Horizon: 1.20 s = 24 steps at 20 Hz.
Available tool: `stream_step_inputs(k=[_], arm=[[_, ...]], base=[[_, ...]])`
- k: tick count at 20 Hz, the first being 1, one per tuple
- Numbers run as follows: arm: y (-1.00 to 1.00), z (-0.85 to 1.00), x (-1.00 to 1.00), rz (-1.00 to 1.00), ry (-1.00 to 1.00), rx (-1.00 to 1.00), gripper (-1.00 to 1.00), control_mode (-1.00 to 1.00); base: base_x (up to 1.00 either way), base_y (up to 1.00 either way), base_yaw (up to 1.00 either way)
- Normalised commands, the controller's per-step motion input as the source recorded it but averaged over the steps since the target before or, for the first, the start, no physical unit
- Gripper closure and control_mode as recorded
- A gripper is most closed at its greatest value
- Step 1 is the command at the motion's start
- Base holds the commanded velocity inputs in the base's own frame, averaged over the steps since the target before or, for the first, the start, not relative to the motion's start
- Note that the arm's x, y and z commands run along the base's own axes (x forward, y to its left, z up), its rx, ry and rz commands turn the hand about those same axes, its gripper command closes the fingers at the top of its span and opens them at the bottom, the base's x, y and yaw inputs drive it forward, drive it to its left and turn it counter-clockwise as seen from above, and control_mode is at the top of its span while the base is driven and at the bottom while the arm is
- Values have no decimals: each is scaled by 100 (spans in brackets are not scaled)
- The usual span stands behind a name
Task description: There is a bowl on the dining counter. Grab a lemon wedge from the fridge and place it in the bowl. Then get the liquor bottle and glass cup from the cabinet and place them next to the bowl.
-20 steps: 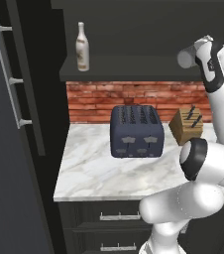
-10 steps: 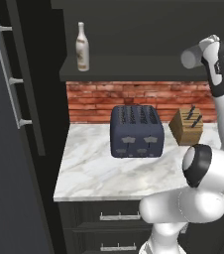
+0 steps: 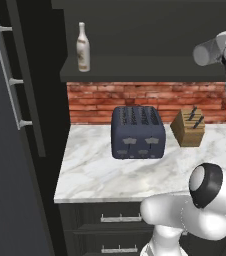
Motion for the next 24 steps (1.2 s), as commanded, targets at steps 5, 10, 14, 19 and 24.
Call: stream_step_inputs(k=[5,10,14,19,24], arm=[[32,17,-100,20,15,-2,100,-100],[64,0,-100,35,20,-12,100,-100],[78,0,-93,34,18,-17,100,-100],[72,-9,-55,29,17,-23,100,-100],[52,-30,-3,21,11,-25,100,-100]], base=[[0,0,0],[0,0,0],[0,0,0],[0,0,0],[0,0,0]])
